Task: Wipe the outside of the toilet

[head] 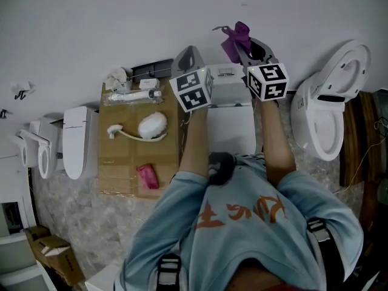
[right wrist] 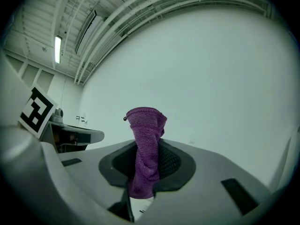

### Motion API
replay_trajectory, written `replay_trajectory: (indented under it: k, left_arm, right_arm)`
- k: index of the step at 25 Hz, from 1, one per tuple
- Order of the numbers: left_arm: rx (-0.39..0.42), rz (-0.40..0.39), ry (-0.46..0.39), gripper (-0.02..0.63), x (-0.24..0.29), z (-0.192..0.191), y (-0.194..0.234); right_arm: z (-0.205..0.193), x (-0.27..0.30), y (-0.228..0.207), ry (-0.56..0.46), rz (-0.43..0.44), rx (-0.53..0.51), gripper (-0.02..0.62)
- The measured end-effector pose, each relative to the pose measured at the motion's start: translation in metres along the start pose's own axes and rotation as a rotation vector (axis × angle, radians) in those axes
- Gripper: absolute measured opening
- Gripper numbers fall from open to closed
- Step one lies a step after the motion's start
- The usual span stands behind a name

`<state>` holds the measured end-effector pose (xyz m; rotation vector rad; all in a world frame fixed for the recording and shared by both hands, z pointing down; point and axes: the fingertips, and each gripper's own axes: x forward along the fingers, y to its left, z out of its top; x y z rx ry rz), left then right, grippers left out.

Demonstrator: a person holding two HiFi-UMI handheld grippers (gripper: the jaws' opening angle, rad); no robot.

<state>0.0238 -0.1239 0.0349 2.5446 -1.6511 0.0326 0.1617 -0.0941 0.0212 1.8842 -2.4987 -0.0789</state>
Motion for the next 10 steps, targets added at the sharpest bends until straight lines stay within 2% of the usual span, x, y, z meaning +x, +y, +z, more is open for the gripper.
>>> replay_trajectory:
  k: [10]
  left_arm:
    - [-0.008, -0.021, 0.011, 0.025, -0.003, -0.003, -0.011]
  right_arm:
    - [0.012, -0.007, -0.001, -0.042, 0.015, -0.022, 0.107]
